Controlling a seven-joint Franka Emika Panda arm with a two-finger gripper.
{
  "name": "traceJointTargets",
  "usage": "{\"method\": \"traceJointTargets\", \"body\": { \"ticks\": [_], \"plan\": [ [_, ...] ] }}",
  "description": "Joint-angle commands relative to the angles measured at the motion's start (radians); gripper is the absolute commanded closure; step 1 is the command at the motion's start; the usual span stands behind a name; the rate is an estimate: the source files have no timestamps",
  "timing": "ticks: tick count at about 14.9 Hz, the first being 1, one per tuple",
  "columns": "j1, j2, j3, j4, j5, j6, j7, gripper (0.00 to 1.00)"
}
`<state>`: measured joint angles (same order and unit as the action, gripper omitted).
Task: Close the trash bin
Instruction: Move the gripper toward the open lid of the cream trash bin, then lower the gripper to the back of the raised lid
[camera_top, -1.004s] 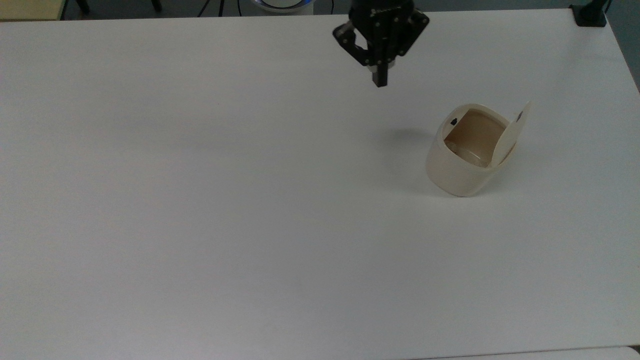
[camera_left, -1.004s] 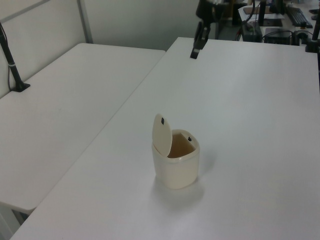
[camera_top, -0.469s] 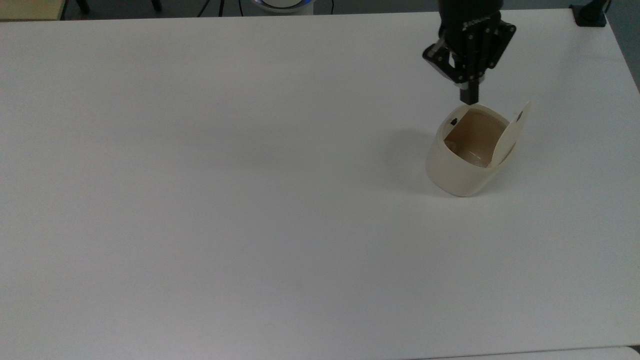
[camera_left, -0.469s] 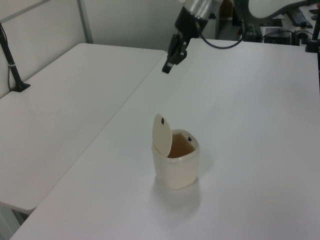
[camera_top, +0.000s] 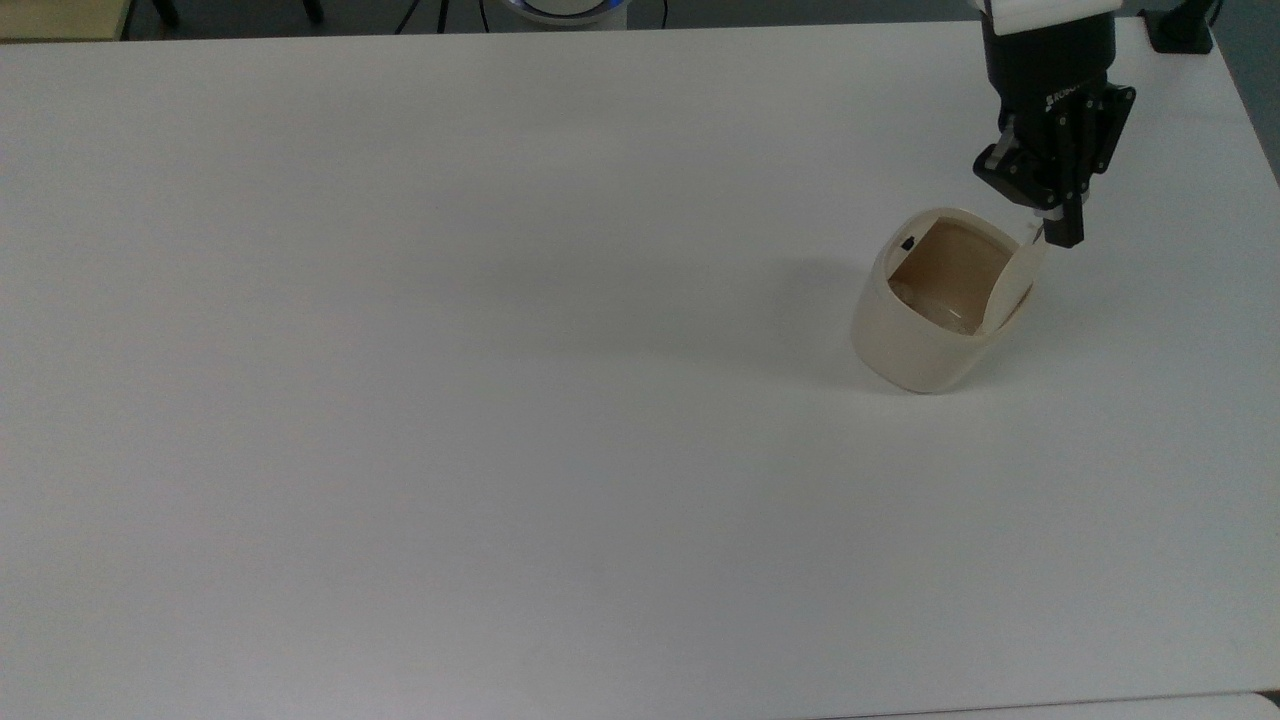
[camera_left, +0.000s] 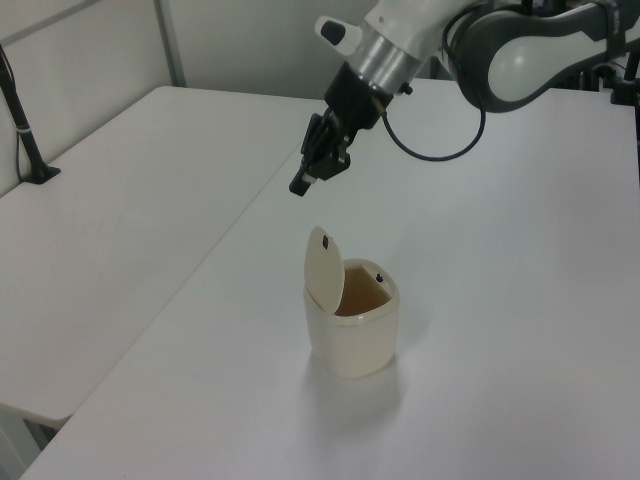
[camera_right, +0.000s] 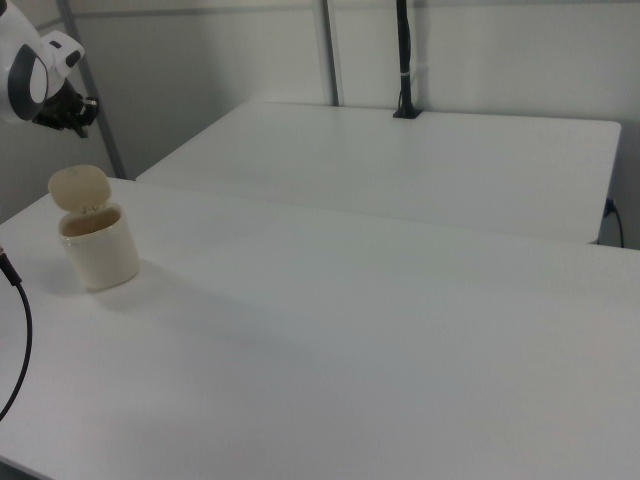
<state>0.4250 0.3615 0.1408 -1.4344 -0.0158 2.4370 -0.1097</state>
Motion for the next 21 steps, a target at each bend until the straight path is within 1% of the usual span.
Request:
{"method": "traceJointTargets", "body": {
  "ticks": [1, 6, 10, 16, 21],
  "plan": [
    [-0.002, 0.027, 0.026, 0.019, 0.000, 0.011, -0.071, 1.00],
    [0.012, 0.033, 0.029, 0.012, -0.001, -0.006, -0.148, 1.00],
    [0.005, 0.031, 0.029, 0.014, 0.002, -0.128, -0.215, 1.00],
    [0.018, 0.031, 0.028, 0.011, -0.006, -0.136, -0.226, 1.00],
    [0.017, 0.024, 0.026, 0.005, -0.061, -0.251, -0.223, 1.00]
  ]
}}
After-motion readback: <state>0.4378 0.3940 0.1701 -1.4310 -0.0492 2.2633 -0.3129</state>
